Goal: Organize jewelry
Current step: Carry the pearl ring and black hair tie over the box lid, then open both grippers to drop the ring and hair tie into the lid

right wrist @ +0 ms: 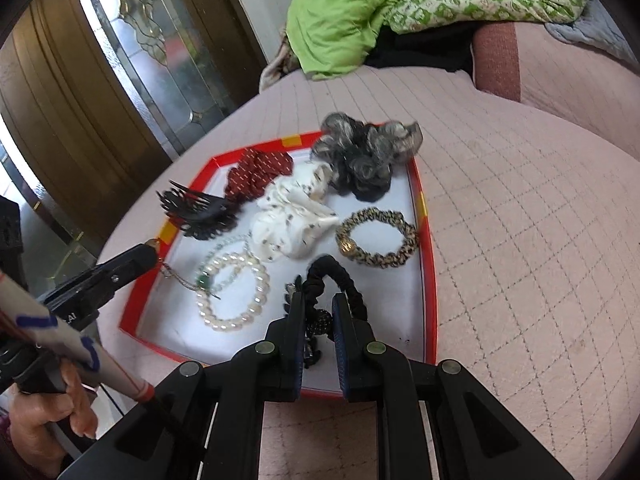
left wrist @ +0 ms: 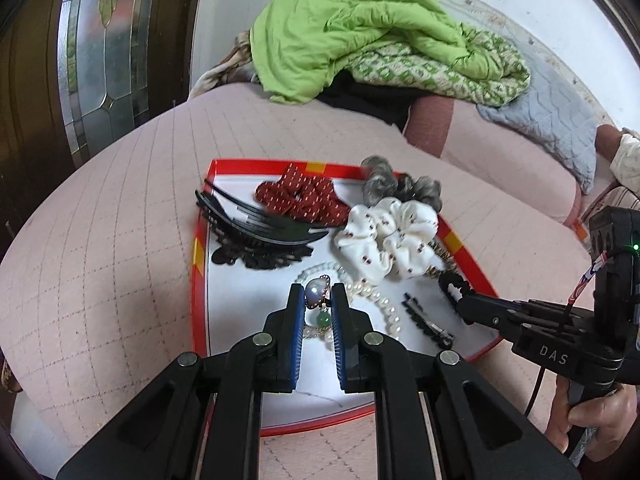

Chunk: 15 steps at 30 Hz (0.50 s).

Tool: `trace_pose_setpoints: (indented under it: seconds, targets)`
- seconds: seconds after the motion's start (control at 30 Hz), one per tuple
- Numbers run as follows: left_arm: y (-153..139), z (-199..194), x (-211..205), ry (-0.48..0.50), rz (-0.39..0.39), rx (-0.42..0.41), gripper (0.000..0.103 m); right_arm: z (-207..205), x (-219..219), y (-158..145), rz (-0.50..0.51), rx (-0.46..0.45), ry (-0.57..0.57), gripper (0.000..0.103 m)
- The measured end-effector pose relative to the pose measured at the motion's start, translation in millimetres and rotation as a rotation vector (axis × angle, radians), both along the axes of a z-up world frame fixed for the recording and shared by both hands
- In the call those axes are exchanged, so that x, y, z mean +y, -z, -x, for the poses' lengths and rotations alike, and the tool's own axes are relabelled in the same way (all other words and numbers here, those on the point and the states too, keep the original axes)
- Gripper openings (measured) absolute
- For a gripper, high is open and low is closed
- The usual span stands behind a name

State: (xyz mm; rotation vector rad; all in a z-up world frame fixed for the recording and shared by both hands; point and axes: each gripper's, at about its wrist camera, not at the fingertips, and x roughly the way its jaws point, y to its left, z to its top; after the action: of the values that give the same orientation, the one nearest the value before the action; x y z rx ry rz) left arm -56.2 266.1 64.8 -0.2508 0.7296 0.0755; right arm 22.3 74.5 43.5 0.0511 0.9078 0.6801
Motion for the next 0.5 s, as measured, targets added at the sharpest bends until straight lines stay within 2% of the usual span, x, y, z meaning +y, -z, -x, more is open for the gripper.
trace_pose_setpoints:
  seconds: [0.5]
  targets:
    - [13.1, -8.8, -6.9, 0.018, -0.024, 0.065, 0.013, -4.9, 8.6, 14.6, 0.022, 0.033, -0.011, 0.015]
